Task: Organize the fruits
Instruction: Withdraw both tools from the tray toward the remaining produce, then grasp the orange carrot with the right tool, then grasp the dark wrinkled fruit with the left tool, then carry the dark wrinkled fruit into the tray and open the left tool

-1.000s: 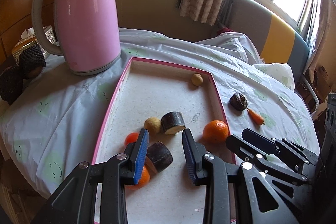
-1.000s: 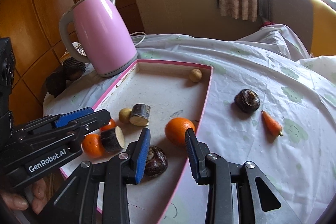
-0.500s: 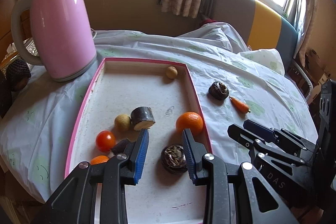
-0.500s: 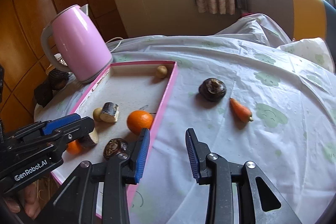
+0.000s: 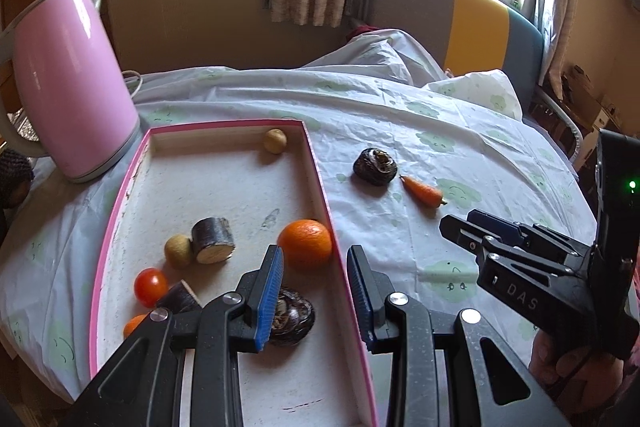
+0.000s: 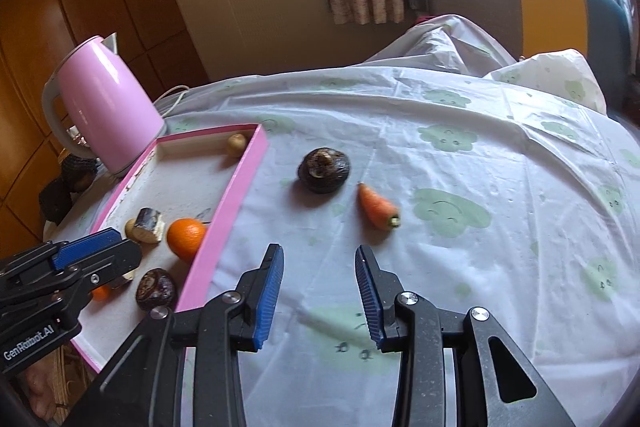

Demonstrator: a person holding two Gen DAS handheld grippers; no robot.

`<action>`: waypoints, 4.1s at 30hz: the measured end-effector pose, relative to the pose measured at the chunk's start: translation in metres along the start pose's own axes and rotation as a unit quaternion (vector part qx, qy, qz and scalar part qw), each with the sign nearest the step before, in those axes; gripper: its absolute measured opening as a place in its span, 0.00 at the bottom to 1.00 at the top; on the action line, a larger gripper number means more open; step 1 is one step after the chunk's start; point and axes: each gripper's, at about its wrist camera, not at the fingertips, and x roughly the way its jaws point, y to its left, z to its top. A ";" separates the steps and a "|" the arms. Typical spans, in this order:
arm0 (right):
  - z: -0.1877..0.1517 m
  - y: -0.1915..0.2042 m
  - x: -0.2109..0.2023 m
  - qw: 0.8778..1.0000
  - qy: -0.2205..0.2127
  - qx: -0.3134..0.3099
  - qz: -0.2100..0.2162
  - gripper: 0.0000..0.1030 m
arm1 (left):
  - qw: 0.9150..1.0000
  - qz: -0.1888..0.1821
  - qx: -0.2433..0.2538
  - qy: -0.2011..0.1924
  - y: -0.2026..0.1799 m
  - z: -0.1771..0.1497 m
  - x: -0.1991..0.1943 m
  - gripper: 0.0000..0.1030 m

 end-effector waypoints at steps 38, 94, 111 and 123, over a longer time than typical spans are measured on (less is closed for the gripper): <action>0.021 -0.043 0.055 0.999 0.021 -0.029 -0.038 0.22 | 0.997 -0.033 0.062 0.041 -0.051 0.042 0.070 0.32; -0.004 -0.055 0.024 0.998 0.035 -0.004 -0.059 0.21 | 0.992 -0.045 0.086 0.081 -0.095 0.049 0.091 0.50; -0.048 -0.074 -0.014 0.994 0.019 0.014 -0.104 0.21 | 0.989 -0.067 0.129 0.042 -0.119 -0.038 0.053 0.50; -0.051 -0.067 -0.009 0.992 0.004 -0.010 -0.129 0.21 | 0.988 -0.082 0.127 0.018 -0.114 -0.052 0.062 0.51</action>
